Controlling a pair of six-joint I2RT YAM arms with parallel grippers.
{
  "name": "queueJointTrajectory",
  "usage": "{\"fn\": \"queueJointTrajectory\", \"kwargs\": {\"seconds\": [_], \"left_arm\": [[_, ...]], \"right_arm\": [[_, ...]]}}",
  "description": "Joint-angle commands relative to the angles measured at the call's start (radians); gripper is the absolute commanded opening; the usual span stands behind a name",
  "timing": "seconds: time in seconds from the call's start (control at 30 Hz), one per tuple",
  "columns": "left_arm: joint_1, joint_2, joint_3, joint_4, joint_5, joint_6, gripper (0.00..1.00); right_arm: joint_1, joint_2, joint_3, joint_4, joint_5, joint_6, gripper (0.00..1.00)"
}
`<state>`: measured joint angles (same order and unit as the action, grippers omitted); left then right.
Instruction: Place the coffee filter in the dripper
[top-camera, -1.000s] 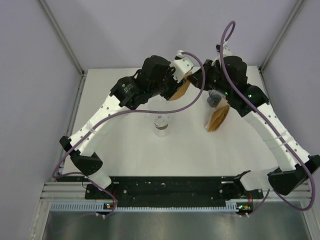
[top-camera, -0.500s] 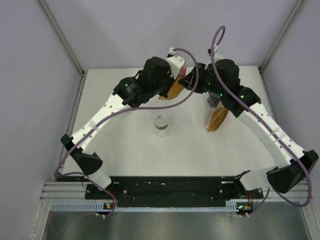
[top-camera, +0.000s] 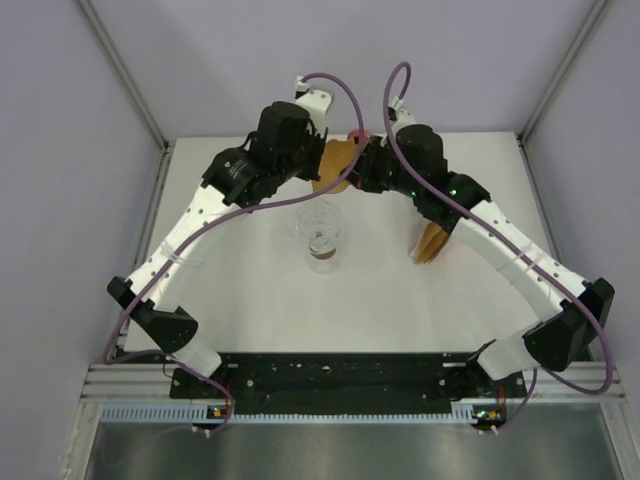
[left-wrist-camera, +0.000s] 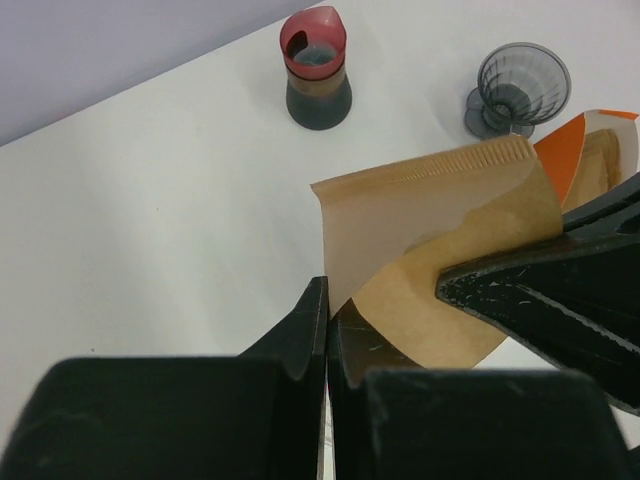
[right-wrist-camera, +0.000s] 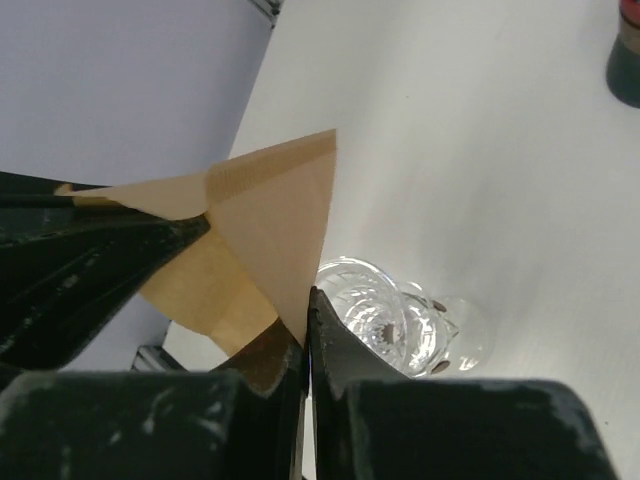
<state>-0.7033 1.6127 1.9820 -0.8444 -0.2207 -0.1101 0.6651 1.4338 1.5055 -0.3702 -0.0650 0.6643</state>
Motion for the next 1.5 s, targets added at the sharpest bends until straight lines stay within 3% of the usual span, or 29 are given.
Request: {"fn": "queueJointTrajectory", "kwargs": {"seconds": [0.0, 0.17, 0.3, 0.63, 0.77, 0.9, 1.23, 1.33, 1.47], "left_arm": [[0.044, -0.056, 0.032, -0.005, 0.011, -0.002, 0.00], [0.077, -0.114, -0.037, -0.088, 0.050, 0.035, 0.00], [0.088, -0.155, -0.113, -0.154, 0.136, 0.017, 0.00], [0.123, -0.208, -0.296, -0.188, 0.351, -0.025, 0.00], [0.134, -0.180, -0.304, -0.176, 0.360, -0.036, 0.00], [0.174, -0.137, -0.304, -0.173, 0.405, -0.060, 0.00], [0.188, -0.079, -0.347, -0.119, 0.426, -0.056, 0.00], [0.188, -0.056, -0.316, -0.136, 0.417, -0.045, 0.10], [0.186, -0.068, -0.296, -0.145, 0.382, -0.030, 0.45]], "right_arm": [[0.005, 0.031, 0.114, -0.131, 0.102, -0.093, 0.00], [-0.018, 0.111, 0.290, -0.381, -0.074, -0.143, 0.00], [-0.016, 0.166, 0.291, -0.444, -0.214, -0.141, 0.00], [0.011, 0.188, 0.282, -0.504, -0.210, -0.155, 0.00], [0.010, 0.218, 0.280, -0.503, -0.185, -0.166, 0.00], [0.008, 0.257, 0.295, -0.501, -0.159, -0.177, 0.14], [0.008, 0.277, 0.371, -0.493, -0.119, -0.207, 0.32], [0.008, 0.280, 0.374, -0.493, -0.116, -0.213, 0.38], [0.008, 0.275, 0.389, -0.493, -0.110, -0.232, 0.39]]}}
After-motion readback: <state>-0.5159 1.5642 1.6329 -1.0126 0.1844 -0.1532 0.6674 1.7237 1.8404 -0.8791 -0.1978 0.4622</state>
